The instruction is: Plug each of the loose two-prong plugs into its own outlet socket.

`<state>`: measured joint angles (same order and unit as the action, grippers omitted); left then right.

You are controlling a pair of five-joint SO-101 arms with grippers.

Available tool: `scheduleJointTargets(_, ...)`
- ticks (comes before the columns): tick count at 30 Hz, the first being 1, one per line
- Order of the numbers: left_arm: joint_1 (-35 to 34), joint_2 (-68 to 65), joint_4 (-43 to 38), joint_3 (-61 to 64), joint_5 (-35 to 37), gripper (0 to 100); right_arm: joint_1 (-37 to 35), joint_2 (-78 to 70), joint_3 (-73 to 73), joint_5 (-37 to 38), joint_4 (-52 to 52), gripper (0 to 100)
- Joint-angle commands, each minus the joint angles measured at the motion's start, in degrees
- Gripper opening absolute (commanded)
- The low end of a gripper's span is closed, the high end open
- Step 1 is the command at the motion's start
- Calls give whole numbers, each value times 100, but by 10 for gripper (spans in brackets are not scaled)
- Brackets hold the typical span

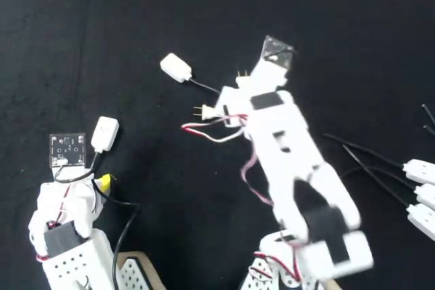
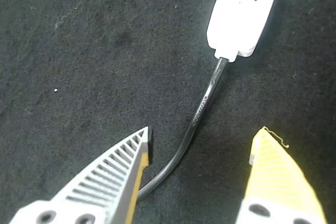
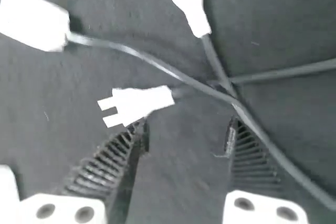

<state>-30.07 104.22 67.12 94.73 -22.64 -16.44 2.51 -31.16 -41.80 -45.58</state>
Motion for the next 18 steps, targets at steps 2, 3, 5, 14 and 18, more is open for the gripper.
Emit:
scheduleJointTargets(2,40,18,-70,-13,-35,307,-264,-1218,1121,-1020,308,232)
scheduleJointTargets(3,40,18,-70,-13,-35,307,-299,-1385,1332,-1134,220,230)
scheduleJointTargets(5,40,18,-70,-13,-35,307,-334,-1657,1657,-1538,79,230)
scheduleJointTargets(14,-101,18,-79,-13,-35,307,-211,-2202,1912,-2426,-53,230)
scheduleJointTargets(18,-92,18,-79,-13,-35,307,-413,-2237,1921,-2374,62,227)
